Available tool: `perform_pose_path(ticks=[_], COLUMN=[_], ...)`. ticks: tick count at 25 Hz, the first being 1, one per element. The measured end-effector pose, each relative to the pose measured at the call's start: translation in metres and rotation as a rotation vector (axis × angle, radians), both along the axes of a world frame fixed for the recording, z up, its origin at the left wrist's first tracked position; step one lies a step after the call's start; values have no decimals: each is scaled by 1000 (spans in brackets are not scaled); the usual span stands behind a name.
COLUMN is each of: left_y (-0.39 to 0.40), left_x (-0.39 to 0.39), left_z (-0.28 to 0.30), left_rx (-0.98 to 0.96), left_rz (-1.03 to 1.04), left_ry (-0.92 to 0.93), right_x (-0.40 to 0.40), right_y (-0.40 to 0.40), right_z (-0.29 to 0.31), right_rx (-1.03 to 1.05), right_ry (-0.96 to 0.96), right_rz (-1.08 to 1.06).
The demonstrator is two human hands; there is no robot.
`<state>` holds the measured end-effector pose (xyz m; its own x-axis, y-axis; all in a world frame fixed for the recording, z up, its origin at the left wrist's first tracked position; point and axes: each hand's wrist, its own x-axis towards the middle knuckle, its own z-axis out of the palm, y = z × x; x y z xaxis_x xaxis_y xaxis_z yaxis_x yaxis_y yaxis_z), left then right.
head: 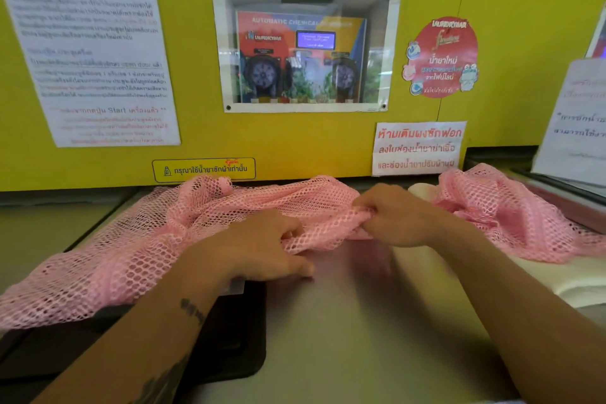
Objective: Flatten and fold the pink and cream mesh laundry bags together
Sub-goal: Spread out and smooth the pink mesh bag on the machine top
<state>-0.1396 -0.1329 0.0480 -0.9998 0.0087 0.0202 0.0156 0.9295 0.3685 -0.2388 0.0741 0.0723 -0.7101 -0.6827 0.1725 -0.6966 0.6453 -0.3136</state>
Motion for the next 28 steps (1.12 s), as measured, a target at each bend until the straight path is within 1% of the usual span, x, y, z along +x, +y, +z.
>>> perform_pose_path(ticks=[1, 2, 4, 7, 9, 11, 12, 13, 15, 16, 17, 18, 19, 20, 21, 22, 23, 24, 25, 26, 27, 28], left_y=[-2, -3, -4, -1, 2, 4, 5, 4, 4, 5, 7, 10, 12, 13, 14, 14, 14, 14, 13, 13, 12, 12], left_x=[-1, -1, 1, 5, 8, 11, 12, 13, 20, 23, 28, 33, 36, 35, 33, 29, 24, 21, 17, 14, 10, 7], left_z=[0, 2, 7, 13, 17, 24, 25, 27, 29, 33, 37, 42, 45, 46, 44, 39, 32, 26, 18, 10, 2, -3], left_rx=[-34, -29, 11, 37, 63, 86, 77, 48, 11, 56, 152, 279, 376, 428, 435, 407, 338, 250, 148, 25, -90, -176], left_rz=[8, 18, 32, 49, 32, 14, 9, 13, -32, -101, -165, -211, -208, -176, -146, -107, -60, -15, 13, 22, 21, 18], left_ry=[1, 8, 15, 57, 144, 184, 166, 104, -62, -127, -177, -212, -225, -199, -118, 5, 127, 185, 135, 9, -122, -207], right_x=[-3, -6, -8, -9, -9, -11, -16, -20, -26, -28, -29, -28, -26, -22, -20, -18, -15, -13, -12, -11, -12, -13], right_y=[3, 6, 10, 20, 30, 41, 47, 52, 57, 57, 56, 53, 48, 43, 38, 32, 27, 24, 24, 26, 28, 31], right_z=[2, 4, 9, 15, 18, 22, 24, 25, 27, 26, 23, 20, 17, 14, 10, 6, 3, 2, 3, 6, 9, 12], right_rx=[-75, -136, -209, -314, -431, -649, -758, -856, -995, -1023, -1020, -975, -884, -746, -563, -337, -97, 105, 216, 231, 182, 103], right_ry=[6, 21, 38, -7, -100, -283, -361, -423, -465, -443, -397, -335, -268, -214, -198, -229, -272, -290, -277, -253, -239, -252], right_rz=[-23, -44, -75, -55, -26, 52, 81, 101, 89, 55, -3, -67, -124, -150, -144, -127, -111, -101, -102, -110, -118, -123])
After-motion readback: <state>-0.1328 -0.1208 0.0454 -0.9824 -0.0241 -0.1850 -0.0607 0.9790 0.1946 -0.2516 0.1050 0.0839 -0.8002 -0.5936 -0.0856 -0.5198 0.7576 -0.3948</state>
